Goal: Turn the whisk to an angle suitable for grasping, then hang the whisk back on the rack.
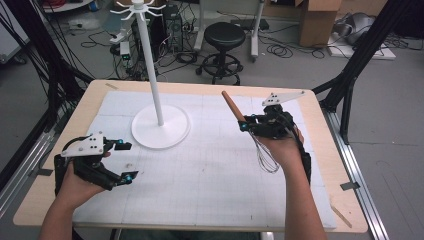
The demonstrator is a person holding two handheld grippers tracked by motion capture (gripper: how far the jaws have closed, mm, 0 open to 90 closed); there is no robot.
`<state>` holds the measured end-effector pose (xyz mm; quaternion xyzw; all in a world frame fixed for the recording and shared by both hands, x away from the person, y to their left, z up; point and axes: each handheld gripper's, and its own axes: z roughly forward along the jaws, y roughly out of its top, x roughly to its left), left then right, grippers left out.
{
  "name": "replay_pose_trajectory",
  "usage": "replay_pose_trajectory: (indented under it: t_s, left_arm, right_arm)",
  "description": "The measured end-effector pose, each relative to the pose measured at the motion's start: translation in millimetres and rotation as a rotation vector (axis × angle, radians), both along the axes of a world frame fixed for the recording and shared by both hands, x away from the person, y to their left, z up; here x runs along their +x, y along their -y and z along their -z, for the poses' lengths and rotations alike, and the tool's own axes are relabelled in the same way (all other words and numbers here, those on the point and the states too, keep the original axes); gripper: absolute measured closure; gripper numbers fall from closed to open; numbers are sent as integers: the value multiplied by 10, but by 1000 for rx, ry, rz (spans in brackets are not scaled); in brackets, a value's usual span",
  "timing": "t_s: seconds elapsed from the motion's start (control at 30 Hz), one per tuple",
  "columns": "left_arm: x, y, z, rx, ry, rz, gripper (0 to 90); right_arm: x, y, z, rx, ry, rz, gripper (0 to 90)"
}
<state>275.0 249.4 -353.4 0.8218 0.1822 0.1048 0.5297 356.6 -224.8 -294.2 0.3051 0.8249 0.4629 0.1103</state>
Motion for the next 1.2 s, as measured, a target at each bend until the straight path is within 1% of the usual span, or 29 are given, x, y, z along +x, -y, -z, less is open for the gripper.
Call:
replay_pose_trajectory:
  t_s: [0.1, 0.2, 0.53, 0.6, 0.73, 0.8, 0.87, 0.9, 0.93, 1.0, 1.07, 1.17, 1.2]
  left_arm:
    - [2, 2, -11, -2, 3, 2, 97]
    - [9, 8, -19, -6, 5, 4, 97]
    - [35, 26, -22, -6, 3, 4, 97]
    - [36, 34, -26, -7, 3, 6, 97]
    - [15, 46, -46, -15, 9, 19, 97]
    - [19, 41, -53, -23, 8, 19, 98]
    - [35, 31, -52, -28, 8, 19, 98]
    - [42, 29, -50, -27, 8, 19, 98]
    - [44, 30, -49, -28, 6, 17, 98]
    - [43, 33, -55, -25, 6, 17, 98]
    - [35, 42, -67, -23, 13, 17, 98]
    - [21, 44, -72, -17, 15, 19, 100]
    - [21, 44, -72, -19, 15, 19, 99]
  right_arm:
    - [-1, 0, -14, 5, 5, -1, 709]
    - [14, -2, -12, 9, 1, -3, 708]
    - [45, -43, 1, -1, 4, -9, 708]
    - [50, -48, -13, 4, 16, -6, 708]
    - [61, -65, -34, -2, 22, -9, 708]
    - [71, -92, -64, -3, 23, -8, 708]
    - [91, -145, -131, -6, 41, -17, 708]
    - [91, -145, -131, -6, 41, -17, 708]
    - [102, -187, -175, -3, 55, -22, 708]
    - [107, -211, -195, 0, 60, -24, 708]
    - [118, -259, -237, -3, 73, -27, 708]
    - [160, -329, -296, 1, 93, -37, 708]
    - [195, -359, -330, 6, 93, -34, 707]
